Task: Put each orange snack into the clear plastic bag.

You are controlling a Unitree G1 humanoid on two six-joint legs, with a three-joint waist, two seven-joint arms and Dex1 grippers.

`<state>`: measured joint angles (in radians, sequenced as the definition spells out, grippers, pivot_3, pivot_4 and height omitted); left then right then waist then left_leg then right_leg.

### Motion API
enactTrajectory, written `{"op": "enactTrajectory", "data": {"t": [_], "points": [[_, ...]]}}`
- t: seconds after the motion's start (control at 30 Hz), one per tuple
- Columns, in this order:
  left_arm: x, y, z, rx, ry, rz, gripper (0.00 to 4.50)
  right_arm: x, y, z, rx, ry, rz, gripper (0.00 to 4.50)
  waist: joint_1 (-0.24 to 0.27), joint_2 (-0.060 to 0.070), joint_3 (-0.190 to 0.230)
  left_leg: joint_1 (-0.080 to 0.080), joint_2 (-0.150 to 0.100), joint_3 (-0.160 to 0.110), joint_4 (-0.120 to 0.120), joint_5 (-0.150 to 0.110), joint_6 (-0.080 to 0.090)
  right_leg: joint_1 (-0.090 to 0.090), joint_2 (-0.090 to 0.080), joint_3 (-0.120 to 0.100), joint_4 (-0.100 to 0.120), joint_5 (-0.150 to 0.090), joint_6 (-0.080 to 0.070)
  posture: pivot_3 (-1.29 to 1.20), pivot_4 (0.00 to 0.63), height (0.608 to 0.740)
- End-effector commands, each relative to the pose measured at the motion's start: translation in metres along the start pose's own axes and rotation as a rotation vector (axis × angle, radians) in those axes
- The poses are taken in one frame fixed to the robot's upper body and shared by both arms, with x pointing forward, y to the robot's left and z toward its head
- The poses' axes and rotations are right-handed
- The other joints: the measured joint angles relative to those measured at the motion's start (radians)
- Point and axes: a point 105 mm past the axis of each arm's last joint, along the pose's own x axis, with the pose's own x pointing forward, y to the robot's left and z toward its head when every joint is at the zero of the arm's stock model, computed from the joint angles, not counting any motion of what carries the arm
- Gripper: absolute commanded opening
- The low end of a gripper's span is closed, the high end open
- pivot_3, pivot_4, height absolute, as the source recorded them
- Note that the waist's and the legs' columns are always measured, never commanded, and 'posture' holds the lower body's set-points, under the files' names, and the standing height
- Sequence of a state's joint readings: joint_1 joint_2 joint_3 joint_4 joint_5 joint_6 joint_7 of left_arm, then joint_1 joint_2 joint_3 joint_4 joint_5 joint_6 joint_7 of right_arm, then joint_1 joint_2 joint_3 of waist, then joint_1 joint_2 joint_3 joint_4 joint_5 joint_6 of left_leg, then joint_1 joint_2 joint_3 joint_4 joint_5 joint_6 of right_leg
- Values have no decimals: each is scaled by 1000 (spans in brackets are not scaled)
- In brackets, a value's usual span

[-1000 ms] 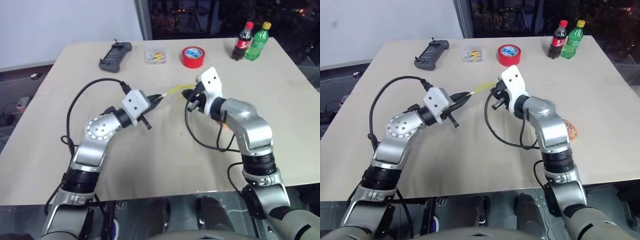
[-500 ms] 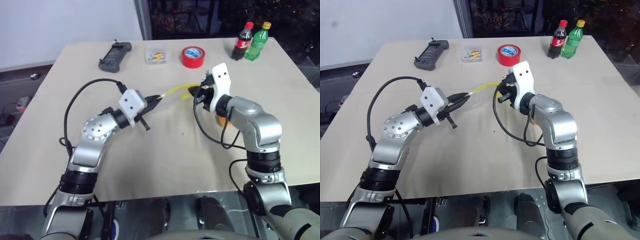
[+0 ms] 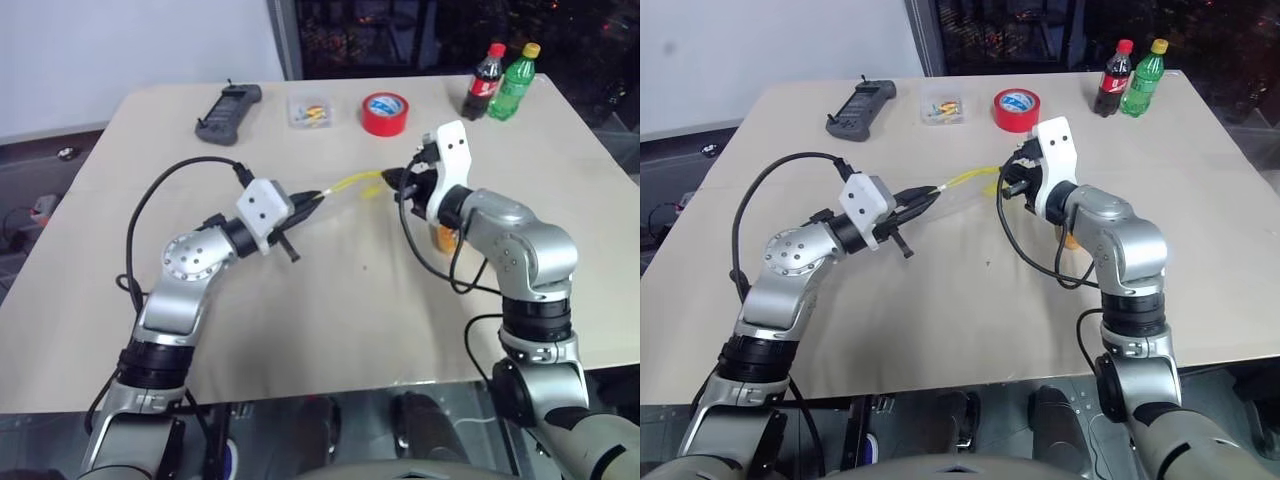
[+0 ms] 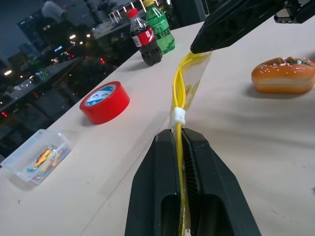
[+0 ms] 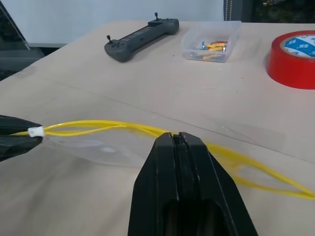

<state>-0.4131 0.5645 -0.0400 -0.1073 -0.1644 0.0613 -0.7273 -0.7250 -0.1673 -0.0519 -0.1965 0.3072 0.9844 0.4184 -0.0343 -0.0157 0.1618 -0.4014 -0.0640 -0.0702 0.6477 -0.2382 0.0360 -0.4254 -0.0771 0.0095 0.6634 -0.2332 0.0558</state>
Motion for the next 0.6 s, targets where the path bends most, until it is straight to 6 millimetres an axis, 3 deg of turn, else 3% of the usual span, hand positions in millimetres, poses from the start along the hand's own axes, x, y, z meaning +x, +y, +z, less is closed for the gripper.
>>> {"op": "enactTrajectory", "data": {"t": [0.03,0.6], "points": [[-3,4,15,37,-43,9,0,-5,-1,11,-23,-35,-6,49,0,0,0,0,0,0,0,0,0,0,0,0,0,0,0,0,150,740],[-1,-1,20,52,-56,-31,0,-10,-5,-4,-30,21,-15,49,0,0,0,0,0,0,0,0,0,0,0,0,0,0,0,0,150,740]]}}
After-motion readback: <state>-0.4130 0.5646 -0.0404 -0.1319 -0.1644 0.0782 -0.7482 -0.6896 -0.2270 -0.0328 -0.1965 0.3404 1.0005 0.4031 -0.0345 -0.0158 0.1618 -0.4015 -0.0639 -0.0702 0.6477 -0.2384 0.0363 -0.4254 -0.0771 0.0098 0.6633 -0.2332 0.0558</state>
